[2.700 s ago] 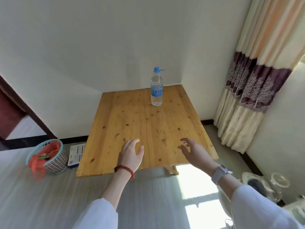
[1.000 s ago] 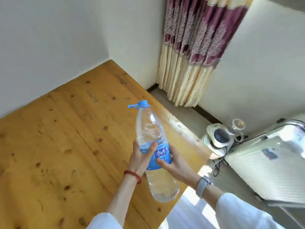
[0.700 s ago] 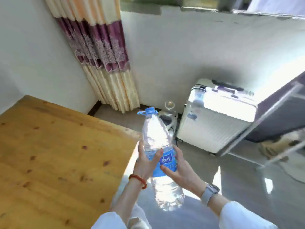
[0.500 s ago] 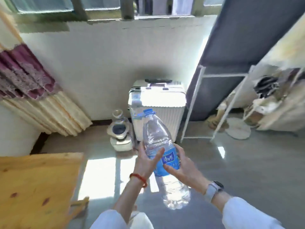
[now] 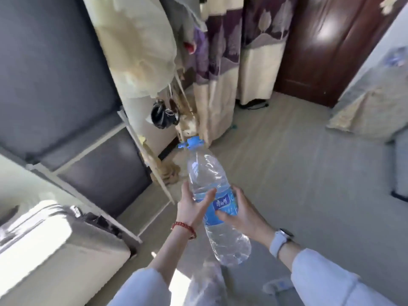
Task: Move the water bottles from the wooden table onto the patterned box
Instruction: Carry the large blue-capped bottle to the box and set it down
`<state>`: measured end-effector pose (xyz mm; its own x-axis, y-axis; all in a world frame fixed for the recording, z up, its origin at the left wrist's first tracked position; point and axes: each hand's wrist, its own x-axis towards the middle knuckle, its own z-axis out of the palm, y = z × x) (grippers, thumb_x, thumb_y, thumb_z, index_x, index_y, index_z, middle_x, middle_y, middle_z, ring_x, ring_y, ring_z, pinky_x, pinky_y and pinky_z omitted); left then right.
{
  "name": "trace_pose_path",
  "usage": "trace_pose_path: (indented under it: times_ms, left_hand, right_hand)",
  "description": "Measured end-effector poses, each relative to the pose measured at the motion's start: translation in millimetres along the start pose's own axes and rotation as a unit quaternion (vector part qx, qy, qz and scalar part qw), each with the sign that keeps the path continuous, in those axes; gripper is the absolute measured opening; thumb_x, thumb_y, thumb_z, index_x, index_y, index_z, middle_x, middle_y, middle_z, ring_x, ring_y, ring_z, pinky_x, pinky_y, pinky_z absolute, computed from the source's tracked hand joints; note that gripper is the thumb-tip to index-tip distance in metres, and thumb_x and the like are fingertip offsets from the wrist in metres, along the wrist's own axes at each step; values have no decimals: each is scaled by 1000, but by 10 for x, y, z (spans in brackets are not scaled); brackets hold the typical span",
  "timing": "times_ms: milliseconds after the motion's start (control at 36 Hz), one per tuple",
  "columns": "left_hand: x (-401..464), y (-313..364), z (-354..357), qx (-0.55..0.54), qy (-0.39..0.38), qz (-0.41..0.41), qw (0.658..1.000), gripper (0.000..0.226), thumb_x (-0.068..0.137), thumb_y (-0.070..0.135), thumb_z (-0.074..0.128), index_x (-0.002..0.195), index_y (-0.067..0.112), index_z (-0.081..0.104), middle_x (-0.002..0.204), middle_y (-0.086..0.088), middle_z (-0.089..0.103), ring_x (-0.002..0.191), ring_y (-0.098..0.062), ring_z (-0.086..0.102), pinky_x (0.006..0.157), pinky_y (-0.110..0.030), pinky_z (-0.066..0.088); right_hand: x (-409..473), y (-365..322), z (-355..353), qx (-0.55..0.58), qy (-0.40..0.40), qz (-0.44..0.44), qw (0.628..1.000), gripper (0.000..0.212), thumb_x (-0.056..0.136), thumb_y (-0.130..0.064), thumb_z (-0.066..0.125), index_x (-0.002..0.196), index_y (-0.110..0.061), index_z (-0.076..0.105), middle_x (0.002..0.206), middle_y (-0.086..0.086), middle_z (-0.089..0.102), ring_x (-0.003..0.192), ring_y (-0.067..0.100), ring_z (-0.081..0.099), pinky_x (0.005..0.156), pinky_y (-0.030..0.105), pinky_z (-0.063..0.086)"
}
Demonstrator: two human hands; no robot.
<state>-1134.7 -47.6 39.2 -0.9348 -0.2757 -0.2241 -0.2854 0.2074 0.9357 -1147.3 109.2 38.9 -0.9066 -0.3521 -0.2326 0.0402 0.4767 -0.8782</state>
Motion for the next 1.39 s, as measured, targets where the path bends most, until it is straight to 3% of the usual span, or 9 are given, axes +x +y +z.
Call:
trace_pose_path:
  times_ms: [111,250,389,528,667,833,1139,1278,1389]
  left_hand:
    - [758,420,605,-3,-55,6,998,76,55,62,64,117,24,43,101,7,65,92,-12,64,87,-35,51]
    - [1573,996,1533,14,-144,33,989,76,51,63,60,112,19,46,97,7,65,94,-15,64,88,-34,50]
    - [2089,1496,2638,58,-242,59,967,68,57,57,63,113,20,47,98,8,61,88,-11,61,79,-25,45]
    - [2535,1813,3944,67,-303,58,949,71,58,55,66,117,23,46,102,9,66,92,-10,64,86,-32,51]
    - [2927,2297,5311,86,-342,57,934,85,57,61,64,127,21,38,110,3,65,98,-14,63,92,-38,50]
    - [3354,2983,6670,83,-374,72,921,55,77,36,69,122,18,41,105,2,66,88,-10,64,79,-23,50]
    - [4659,3778,8908,62,-414,60,906,64,65,42,71,117,18,42,107,-4,66,93,-17,66,86,-39,53]
    - [5368,4203,9949,51,-431,63,899,47,78,23,71,113,16,41,106,-7,64,87,-13,65,74,-24,55]
    - [5812,4634,10729,59,-452,63,888,70,63,46,74,117,19,39,106,2,64,94,-12,64,83,-32,54]
  right_hand:
    - [500,130,-671,27,54,30,998,69,67,-49,65,126,-41,30,118,-14,58,103,0,61,96,39,48]
    - [920,298,-1612,61,152,46,985,58,69,-47,66,109,-65,28,117,-19,58,104,-2,59,96,34,47]
    - [1150,716,-2536,108,249,82,959,59,71,-39,69,112,-58,30,113,-22,59,100,-6,60,93,29,50]
    - [1356,1332,-3592,114,305,104,940,63,77,-25,70,117,-48,27,113,-27,54,101,-18,52,92,16,44]
    - [1556,1875,-4860,122,328,125,928,61,79,-23,69,116,-46,27,111,-27,51,99,-23,49,88,14,44]
    - [1829,2241,-6256,132,354,131,917,61,80,-18,69,115,-46,28,110,-28,50,97,-21,52,85,9,46]
    - [2876,3135,-8417,164,382,149,897,61,81,-15,68,121,-37,26,105,-28,50,91,-25,51,74,2,45]
    - [3462,3451,-9511,171,395,152,890,60,81,-8,67,120,-31,28,103,-25,50,87,-26,52,70,0,43]
    - [3827,3656,-10361,191,411,146,879,65,78,-6,69,125,-29,29,104,-24,49,89,-21,54,72,7,49]
